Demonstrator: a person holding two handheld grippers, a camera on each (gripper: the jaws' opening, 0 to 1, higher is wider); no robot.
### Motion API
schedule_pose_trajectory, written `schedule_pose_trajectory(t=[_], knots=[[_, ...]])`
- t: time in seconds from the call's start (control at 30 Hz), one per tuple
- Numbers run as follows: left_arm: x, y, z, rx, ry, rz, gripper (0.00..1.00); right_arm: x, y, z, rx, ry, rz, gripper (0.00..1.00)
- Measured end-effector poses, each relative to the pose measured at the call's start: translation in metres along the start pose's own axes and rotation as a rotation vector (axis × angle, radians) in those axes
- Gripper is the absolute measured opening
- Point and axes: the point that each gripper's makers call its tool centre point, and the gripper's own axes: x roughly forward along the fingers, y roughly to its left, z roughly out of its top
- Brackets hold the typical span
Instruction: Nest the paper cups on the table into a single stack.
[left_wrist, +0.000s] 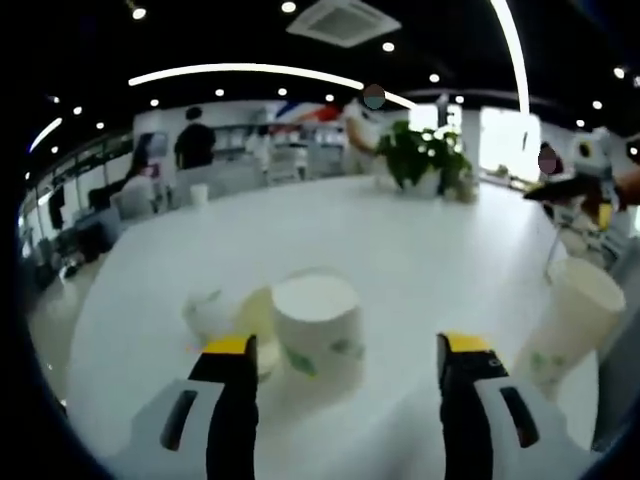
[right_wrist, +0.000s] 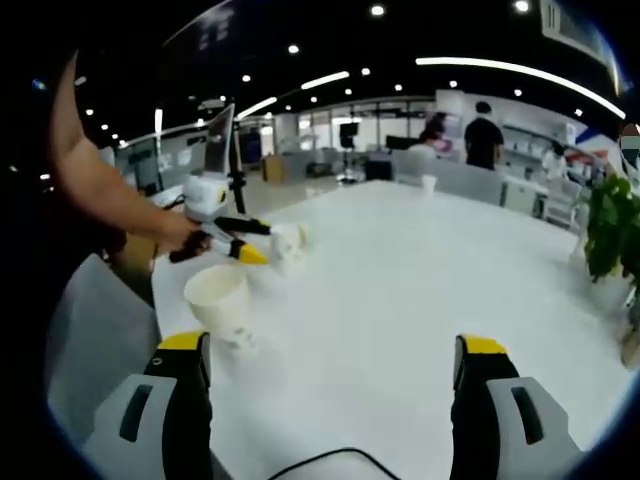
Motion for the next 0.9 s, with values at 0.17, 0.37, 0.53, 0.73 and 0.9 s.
schedule_pose_trajectory(t=[0.17,0.37,0.53,0.73,0.9], knots=[[0.006,0.004,-0.003,0.001,0.017,0.003,0.62,0.000,0.001,-0.003,0.002,0.010,0.002,1.00],[0.016,0.006,-0.005,0.001,0.029,0.003,0.57,-0.001,0.002,-0.007,0.010,0.014,0.001,1.00],[0.025,0.007,-0.001,0.007,0.031,-0.005,0.49,-0.003,0.002,-0.009,0.016,0.019,-0.001,1.00],[0.030,0.002,0.003,0.030,0.038,-0.014,0.40,-0.006,0.002,-0.011,0.027,0.019,-0.009,1.00],[0.034,0.003,0.002,0.019,0.050,-0.015,0.42,-0.005,0.003,-0.012,0.033,0.021,-0.011,1.00]])
